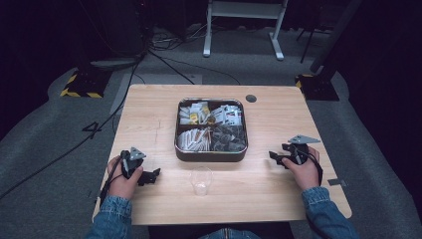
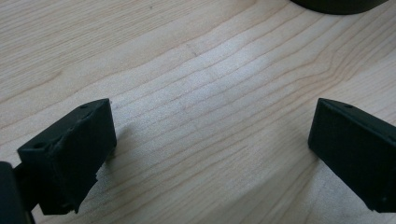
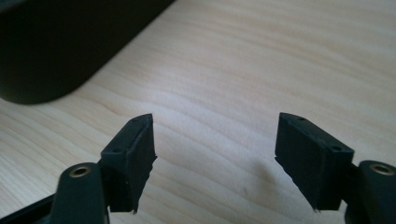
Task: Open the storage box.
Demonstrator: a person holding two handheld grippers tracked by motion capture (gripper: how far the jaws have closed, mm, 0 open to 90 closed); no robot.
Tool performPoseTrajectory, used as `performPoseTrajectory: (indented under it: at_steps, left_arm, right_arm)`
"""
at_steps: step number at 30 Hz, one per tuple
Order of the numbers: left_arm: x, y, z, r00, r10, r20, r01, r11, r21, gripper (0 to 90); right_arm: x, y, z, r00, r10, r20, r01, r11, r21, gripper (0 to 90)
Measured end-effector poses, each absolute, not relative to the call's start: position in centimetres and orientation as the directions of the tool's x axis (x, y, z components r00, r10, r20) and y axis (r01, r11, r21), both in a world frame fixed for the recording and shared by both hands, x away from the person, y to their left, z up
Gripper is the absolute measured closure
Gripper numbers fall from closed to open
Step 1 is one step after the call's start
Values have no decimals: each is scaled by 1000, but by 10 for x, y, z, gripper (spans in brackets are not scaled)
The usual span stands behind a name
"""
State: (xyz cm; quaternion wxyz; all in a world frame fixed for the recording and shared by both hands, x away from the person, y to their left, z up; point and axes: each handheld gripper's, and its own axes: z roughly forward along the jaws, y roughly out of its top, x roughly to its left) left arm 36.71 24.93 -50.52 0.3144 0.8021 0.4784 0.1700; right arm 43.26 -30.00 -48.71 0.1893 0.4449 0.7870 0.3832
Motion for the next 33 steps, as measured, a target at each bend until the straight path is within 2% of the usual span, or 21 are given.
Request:
performPoseTrajectory:
  at_steps: [3,13,33]
  left_arm:
    - [367,249,-505,487,873,-28,660,-347,666,10]
    - [367,250,-505,490,871,-30,660,-348,666,9]
    - [367,251,-505,500,866,-28,657,-357,664,2]
  right_arm:
    - [429,-298,-475,-531,843,91,566,273,778,327]
    - [431,-290,-453,-548,829,115,565,265,782,336]
    - [454,-249,-422,-637,767,77,485,321,813,287]
